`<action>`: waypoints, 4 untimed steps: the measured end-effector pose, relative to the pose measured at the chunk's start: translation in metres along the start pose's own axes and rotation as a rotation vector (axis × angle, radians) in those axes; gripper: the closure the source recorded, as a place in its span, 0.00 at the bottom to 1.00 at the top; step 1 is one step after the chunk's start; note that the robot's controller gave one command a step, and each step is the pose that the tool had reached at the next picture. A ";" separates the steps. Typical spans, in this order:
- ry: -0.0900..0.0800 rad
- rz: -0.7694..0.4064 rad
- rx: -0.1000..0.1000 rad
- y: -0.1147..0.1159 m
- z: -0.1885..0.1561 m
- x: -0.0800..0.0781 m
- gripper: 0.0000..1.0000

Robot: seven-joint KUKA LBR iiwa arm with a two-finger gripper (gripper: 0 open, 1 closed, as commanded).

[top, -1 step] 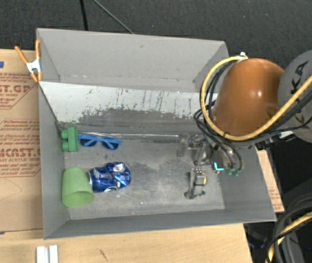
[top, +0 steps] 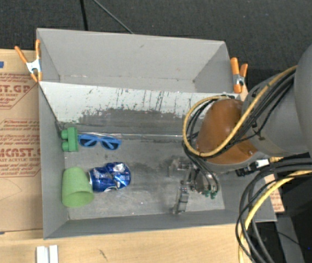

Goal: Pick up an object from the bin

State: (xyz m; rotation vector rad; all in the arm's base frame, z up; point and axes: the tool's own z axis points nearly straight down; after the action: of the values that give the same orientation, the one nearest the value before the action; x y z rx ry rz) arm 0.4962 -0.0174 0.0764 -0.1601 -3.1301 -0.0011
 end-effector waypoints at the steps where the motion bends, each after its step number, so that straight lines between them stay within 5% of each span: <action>1: -0.019 -0.291 0.002 -0.024 0.005 0.008 0.00; 2: -0.016 -0.466 0.005 -0.097 -0.004 0.001 0.00; 3: -0.011 -0.685 0.004 -0.121 -0.008 -0.069 0.00; 4: -0.004 -0.717 -0.001 -0.107 0.008 -0.021 0.00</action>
Offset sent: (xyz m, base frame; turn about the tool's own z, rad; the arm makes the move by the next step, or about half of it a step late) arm -0.0136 -0.0236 -0.0064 -0.2916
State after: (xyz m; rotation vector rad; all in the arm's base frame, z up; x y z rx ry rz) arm 0.5063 -0.1263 0.0684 0.9496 -2.9923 -0.0070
